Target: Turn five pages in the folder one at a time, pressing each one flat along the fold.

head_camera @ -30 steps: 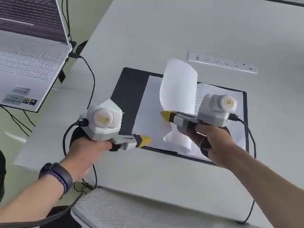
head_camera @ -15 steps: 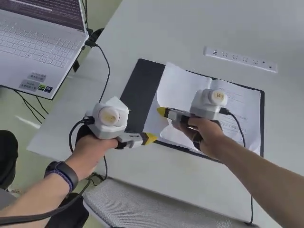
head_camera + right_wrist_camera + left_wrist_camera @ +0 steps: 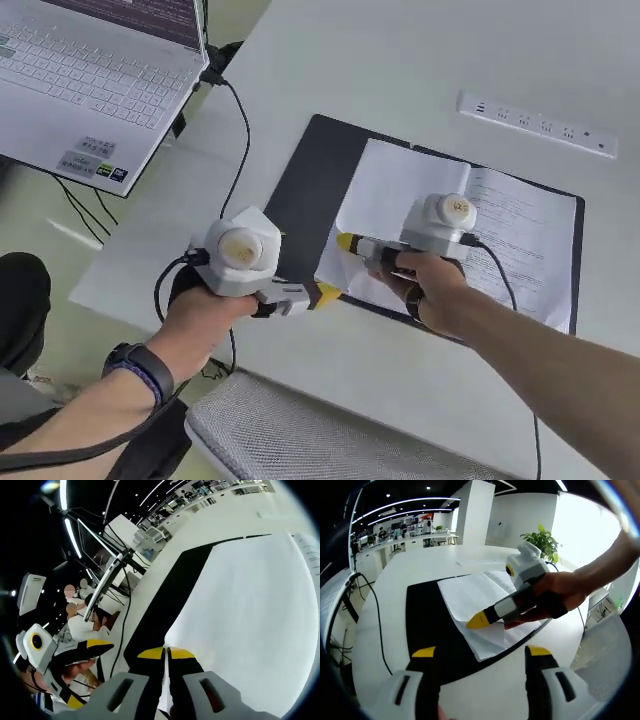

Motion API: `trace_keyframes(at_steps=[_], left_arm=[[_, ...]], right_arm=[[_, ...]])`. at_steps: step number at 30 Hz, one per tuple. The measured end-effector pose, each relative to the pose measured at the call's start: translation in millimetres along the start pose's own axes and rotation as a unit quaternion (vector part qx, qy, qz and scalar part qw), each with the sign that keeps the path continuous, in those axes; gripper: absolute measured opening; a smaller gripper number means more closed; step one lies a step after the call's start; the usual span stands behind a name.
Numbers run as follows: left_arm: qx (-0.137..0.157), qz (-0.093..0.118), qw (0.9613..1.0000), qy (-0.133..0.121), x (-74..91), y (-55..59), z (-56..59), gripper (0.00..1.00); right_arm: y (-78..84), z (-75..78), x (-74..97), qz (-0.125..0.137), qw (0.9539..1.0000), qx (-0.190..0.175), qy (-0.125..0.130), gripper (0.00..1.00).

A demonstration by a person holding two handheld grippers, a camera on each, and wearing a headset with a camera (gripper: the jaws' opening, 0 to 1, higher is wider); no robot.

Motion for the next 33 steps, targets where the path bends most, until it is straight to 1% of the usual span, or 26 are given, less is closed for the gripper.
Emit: trace_keyframes(at_steps=[5, 10, 13, 15, 17, 20, 22, 24, 25, 26, 28, 30, 32, 33], left_arm=[[0.002, -0.001, 1.0000, 0.001, -0.1, -2.4, 3.7, 0.69], [0.001, -0.002, 1.0000, 0.002, -7.1, 0.0, -0.4, 0.69], [0.001, -0.002, 1.0000, 0.001, -8.3, -0.1, -1.4, 0.68], [-0.002, -0.005, 1.0000, 0.002, -9.4, 0.3, -2.1, 0.67], [-0.007, -0.007, 1.0000, 0.000, -8.6, -0.9, -1.6, 0.66], [-0.007, -0.004, 1.0000, -0.003, -10.3, -2.1, -3.7, 0.65], [-0.006, -0.004, 1.0000, -0.002, -12.2, -3.2, -4.8, 0.63], [-0.004, -0.001, 1.0000, -0.001, -14.5, -5.3, -5.5, 0.61], [0.001, 0.003, 1.0000, 0.002, -16.0, -7.0, -5.2, 0.60], [0.005, 0.004, 1.0000, 0.004, -15.7, -8.4, -3.2, 0.58], [0.004, 0.005, 1.0000, 0.003, -19.1, -9.4, -3.6, 0.55], [0.001, 0.003, 1.0000, 0.005, -22.8, -10.9, -3.5, 0.54], [-0.003, 0.002, 1.0000, 0.007, -24.6, -12.8, -2.1, 0.52], [-0.008, 0.002, 0.9999, 0.010, -26.3, -13.8, -1.0, 0.51]], right_arm=[[1.9, -1.8, -2.8, 0.003, 0.9999, -0.010, 0.006, 0.01], [2.1, -4.0, -4.3, 0.005, 0.9999, -0.015, 0.004, 0.04], [2.2, -6.9, -2.9, 0.004, 0.9999, -0.014, -0.003, 0.09], [2.0, -7.6, -2.0, -0.001, 0.9999, -0.005, -0.009, 0.13], [1.3, -9.2, 1.1, -0.001, 0.9998, -0.003, -0.018, 0.20], [1.4, -13.2, 9.6, -0.002, 0.9996, 0.008, -0.028, 0.27], [1.3, -15.4, 16.8, -0.006, 0.9992, 0.018, -0.035, 0.29], [-0.5, -14.9, 22.7, -0.002, 0.9989, 0.028, -0.037, 0.30], [-2.2, -14.5, 28.5, 0.001, 0.9987, 0.034, -0.038, 0.30], [-3.3, -13.8, 32.0, 0.003, 0.9986, 0.038, -0.037, 0.30], [-6.9, -9.8, 41.7, 0.008, 0.9983, 0.047, -0.032, 0.30], [-10.1, -6.1, 50.2, 0.014, 0.9982, 0.052, -0.029, 0.30], [-14.0, -1.1, 62.2, 0.024, 0.9977, 0.059, -0.021, 0.29], [-15.8, 3.7, 68.7, 0.030, 0.9975, 0.062, -0.017, 0.28]])
Point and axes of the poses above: the centre of the closed fingertips' face, and the gripper's own axes: x roughly backward along the fingers, z roughly to its right, y roughly out of its underside, the point moved 9 cm from there along x, roughly backward along the fingers, and after that the axes turned 2 degrees about z, right-handed, at the moved point
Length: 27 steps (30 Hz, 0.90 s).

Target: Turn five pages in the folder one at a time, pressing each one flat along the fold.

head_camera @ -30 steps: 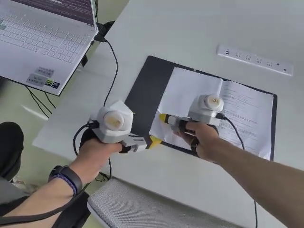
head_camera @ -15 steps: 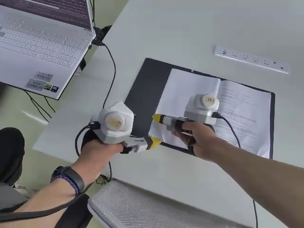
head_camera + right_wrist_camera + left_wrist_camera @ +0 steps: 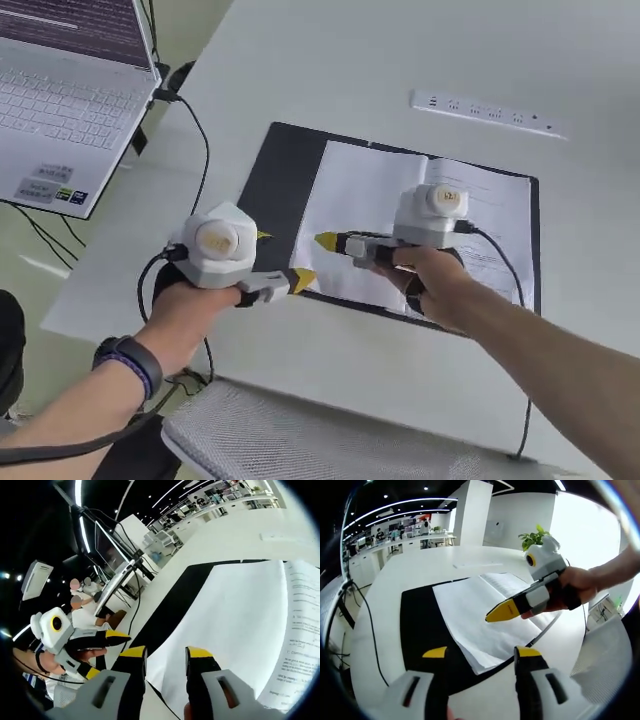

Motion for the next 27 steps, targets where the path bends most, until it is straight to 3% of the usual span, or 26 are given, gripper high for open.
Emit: trace_keyframes(at_steps=[9, 20, 27], left_arm=[[-0.014, -0.014, 0.9997, 0.011, -20.2, 1.7, 1.9, 0.40], [-0.026, -0.043, 0.9986, 0.018, -45.4, 18.6, 0.2, 0.27], [-0.033, -0.058, 0.9977, 0.014, -43.7, 26.6, 4.4, 0.20]], right_arm=[[-3.6, 24.4, 50.0, 0.037, 0.9986, -0.008, 0.036, 0.26], [10.7, 34.4, 78.5, 0.052, 0.9967, -0.017, 0.059, 0.23], [15.9, 37.1, 84.9, 0.053, 0.9963, -0.021, 0.065, 0.21]])
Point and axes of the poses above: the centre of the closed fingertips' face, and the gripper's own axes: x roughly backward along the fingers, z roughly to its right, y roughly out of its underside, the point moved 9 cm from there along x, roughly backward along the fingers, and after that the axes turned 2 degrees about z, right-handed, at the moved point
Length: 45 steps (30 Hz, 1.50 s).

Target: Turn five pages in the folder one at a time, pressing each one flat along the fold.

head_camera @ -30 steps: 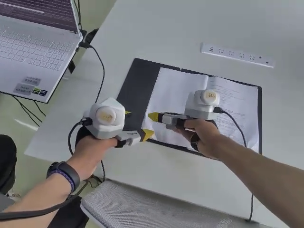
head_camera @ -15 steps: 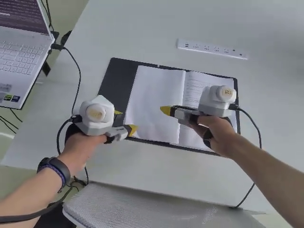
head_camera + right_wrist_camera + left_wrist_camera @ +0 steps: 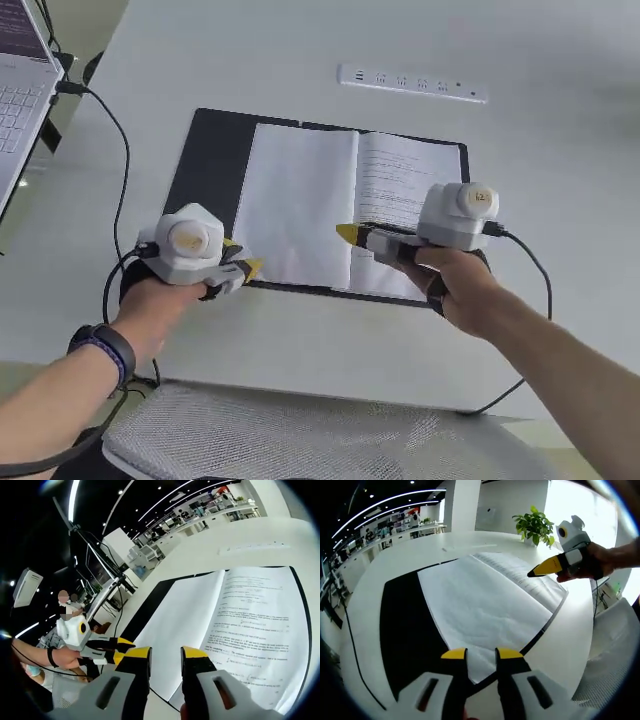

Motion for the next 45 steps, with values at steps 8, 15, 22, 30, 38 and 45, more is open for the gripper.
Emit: trace_keyframes(at_steps=[8, 15, 22, 30, 38, 45], left_arm=[[-0.030, -0.002, 0.9995, -0.010, 4.5, -1.1, 5.9, 0.18], [-0.026, 0.000, 0.9996, -0.012, 5.5, -1.7, 5.8, 0.19], [-0.019, 0.003, 0.9997, -0.011, 3.0, -0.7, 4.1, 0.20], [-0.012, 0.002, 0.9998, -0.015, 2.6, -0.6, 3.0, 0.19], [0.011, 0.004, 0.9998, -0.017, 1.9, -0.6, -0.4, 0.16], [-0.002, 0.000, 0.9998, -0.017, 0.2, 0.2, 1.5, 0.19]], right_arm=[[0.4, 3.7, 0.7, -0.001, 1.0000, -0.001, 0.001, 0.20], [-5.5, 9.6, -3.1, -0.007, 1.0000, 0.005, -0.001, 0.19], [-24.8, 23.0, -12.0, -0.001, 0.9999, 0.012, -0.006, 0.15], [-45.8, 39.4, -32.7, 0.008, 0.9999, 0.008, 0.001, 0.14], [-40.9, 44.9, -54.6, 0.000, 1.0000, -0.008, -0.002, 0.10], [-34.9, 41.9, -58.1, 0.004, 0.9997, -0.024, -0.001, 0.03]])
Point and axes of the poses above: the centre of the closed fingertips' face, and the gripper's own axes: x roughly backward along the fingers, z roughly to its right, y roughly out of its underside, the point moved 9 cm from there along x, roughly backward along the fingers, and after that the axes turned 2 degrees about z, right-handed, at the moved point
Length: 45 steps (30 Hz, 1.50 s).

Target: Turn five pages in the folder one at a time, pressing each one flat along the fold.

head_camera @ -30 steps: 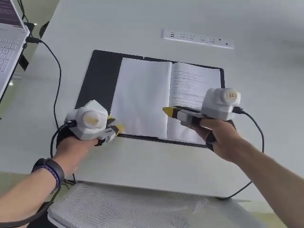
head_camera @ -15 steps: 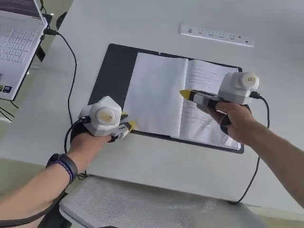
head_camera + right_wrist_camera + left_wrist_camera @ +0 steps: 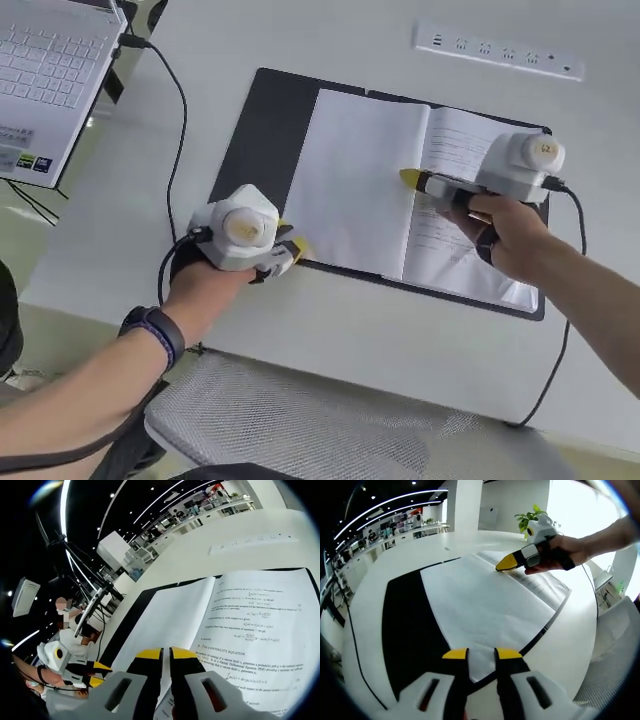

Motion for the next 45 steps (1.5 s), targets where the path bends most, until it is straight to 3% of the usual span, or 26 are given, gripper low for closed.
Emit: trace_keyframes(at_steps=[8, 15, 23, 27, 32, 36, 40, 45], left_arm=[[0.005, 0.002, 1.0000, -0.006, -0.7, 0.2, -1.9, 0.16], [0.004, 0.001, 1.0000, -0.007, -0.9, 0.2, -0.5, 0.17], [0.005, 0.002, 1.0000, -0.007, 0.4, -0.4, 0.4, 0.17], [0.006, 0.003, 0.9999, -0.008, 2.2, -1.3, 1.2, 0.17], [0.009, 0.006, 0.9999, -0.010, 3.8, -1.7, 1.1, 0.16], [0.009, 0.005, 0.9999, -0.007, 4.3, -2.3, 0.0, 0.15], [0.009, 0.005, 0.9999, -0.006, 4.1, -2.3, -1.5, 0.14], [0.013, 0.005, 0.9999, -0.007, 3.5, -2.1, -4.3, 0.11]], right_arm=[[-0.8, 1.5, 1.7, 0.006, 0.9999, -0.006, -0.008, 0.00], [-3.0, 8.4, 1.4, 0.027, 0.9986, -0.043, -0.015, 0.00], [-17.3, 18.3, -10.6, 0.040, 0.9978, -0.052, -0.009, 0.00], [-23.6, 24.3, -15.9, 0.065, 0.9947, -0.080, -0.008, 0.00], [-32.0, 27.0, -21.0, 0.077, 0.9935, -0.083, -0.004, 0.00], [-41.4, 40.7, -30.6, 0.108, 0.9868, -0.121, 0.002, 0.00], [-49.2, 45.3, -36.7, 0.129, 0.9825, -0.134, 0.008, 0.00], [-59.9, 59.6, -45.4, 0.160, 0.9736, -0.162, 0.015, 0.00]])
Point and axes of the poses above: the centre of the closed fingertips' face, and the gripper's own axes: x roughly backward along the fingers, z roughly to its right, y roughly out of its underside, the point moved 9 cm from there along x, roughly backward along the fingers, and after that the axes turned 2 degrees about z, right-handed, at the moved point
